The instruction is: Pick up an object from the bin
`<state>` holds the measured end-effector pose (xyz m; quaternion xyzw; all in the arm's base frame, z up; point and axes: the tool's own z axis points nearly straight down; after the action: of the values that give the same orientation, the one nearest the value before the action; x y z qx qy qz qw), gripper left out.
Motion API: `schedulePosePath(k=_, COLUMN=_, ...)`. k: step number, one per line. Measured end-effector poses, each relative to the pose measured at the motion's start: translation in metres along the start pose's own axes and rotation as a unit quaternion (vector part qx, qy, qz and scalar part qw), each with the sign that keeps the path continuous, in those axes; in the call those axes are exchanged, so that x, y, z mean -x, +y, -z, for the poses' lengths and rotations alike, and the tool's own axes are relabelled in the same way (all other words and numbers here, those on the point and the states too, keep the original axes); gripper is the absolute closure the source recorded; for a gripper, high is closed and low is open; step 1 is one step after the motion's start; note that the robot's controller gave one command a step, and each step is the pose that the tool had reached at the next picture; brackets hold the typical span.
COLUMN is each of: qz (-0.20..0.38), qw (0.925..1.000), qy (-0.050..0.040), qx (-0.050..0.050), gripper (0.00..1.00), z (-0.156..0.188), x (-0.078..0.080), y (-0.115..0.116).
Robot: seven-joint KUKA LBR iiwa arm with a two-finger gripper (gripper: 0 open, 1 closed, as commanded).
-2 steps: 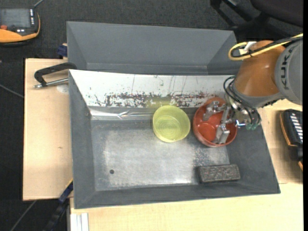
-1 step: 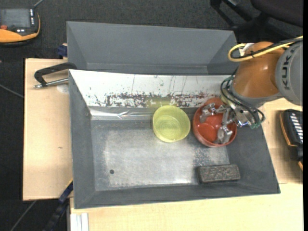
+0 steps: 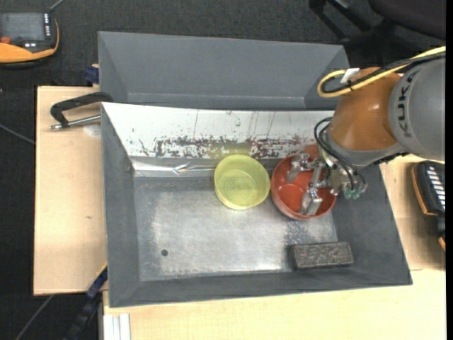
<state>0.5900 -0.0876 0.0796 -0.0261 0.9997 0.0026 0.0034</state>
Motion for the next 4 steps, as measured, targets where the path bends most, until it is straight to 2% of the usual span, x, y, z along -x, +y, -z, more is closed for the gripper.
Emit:
schedulePosePath(k=1, qz=-0.057, qw=0.9983, qy=-0.0017, qx=0.003, gripper=0.0, z=-0.006, x=0.013, y=-0.026)
schedulePosePath(k=2, qz=0.11, qw=0.9939, qy=-0.008, qx=0.001, gripper=0.0, z=-0.005, x=0.002, y=-0.019)
schedulePosePath(k=3, qz=0.275, qw=0.9612, qy=-0.0126, qx=-0.004, gripper=0.0, z=-0.005, x=0.009, y=-0.005)
schedulePosePath(k=4, qz=0.091, qw=0.9957, qy=-0.0158, qx=0.0, gripper=0.0, z=-0.006, x=-0.003, y=-0.048)
